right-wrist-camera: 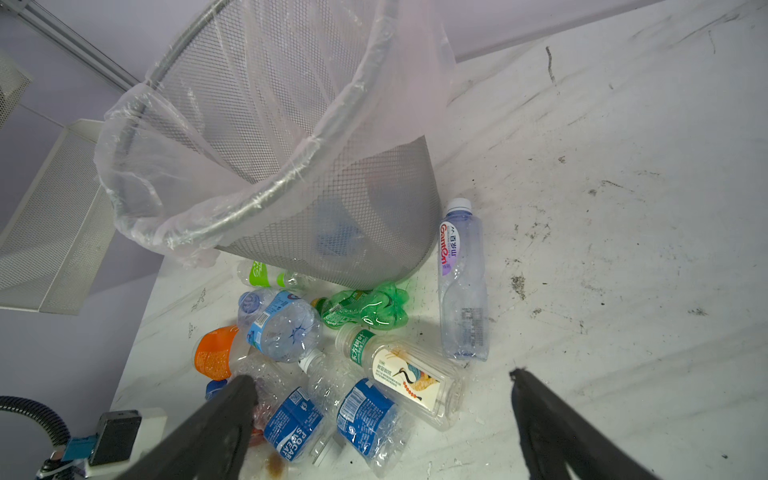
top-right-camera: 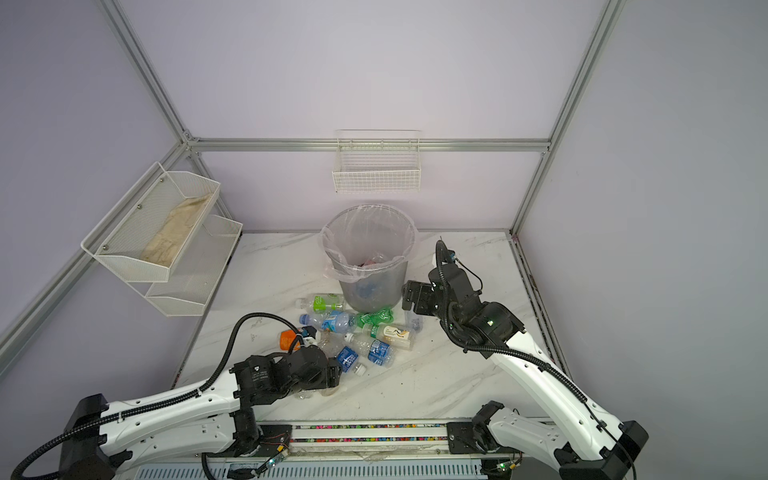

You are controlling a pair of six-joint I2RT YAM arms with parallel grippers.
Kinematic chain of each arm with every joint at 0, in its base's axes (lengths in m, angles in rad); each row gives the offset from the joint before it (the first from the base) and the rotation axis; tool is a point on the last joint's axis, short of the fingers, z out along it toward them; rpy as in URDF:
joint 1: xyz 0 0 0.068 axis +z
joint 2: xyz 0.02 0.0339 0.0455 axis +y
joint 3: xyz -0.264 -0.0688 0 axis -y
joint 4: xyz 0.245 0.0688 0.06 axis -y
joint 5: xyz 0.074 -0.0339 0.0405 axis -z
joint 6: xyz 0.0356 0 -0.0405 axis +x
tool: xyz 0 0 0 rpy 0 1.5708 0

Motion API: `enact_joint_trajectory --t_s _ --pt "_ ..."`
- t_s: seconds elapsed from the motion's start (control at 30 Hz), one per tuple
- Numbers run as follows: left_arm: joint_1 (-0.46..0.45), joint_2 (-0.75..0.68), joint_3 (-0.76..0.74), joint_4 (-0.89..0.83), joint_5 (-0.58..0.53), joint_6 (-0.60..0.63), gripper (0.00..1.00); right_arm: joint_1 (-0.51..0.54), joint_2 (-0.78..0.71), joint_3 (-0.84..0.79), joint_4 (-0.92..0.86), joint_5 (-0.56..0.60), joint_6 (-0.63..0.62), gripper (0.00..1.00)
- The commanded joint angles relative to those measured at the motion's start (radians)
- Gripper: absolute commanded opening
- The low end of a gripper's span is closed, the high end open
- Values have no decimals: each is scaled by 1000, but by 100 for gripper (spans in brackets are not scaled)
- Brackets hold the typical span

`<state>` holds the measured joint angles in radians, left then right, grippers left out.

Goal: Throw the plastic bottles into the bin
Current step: 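Withdraw the right gripper from the bin while the left gripper lowers over the purple-capped bottle, then grasp the purple-capped red-labelled bottle with the left gripper and lift it toward the bin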

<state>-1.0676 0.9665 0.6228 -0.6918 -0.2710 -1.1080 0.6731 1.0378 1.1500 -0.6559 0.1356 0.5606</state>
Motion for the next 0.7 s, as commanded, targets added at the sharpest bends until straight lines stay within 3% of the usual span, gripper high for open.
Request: enact_joint_trajectory --t_s 0.0,0.5,0.67 --pt "9 5 -59 49 25 -14 84 0 -19 -36 29 -7 35 97" --pt "31 -1 -162 109 48 -61 73 0 -72 -111 39 -3 84 97" --pt "44 38 -169 142 66 -53 76 0 -76 -126 43 -13 96 97"
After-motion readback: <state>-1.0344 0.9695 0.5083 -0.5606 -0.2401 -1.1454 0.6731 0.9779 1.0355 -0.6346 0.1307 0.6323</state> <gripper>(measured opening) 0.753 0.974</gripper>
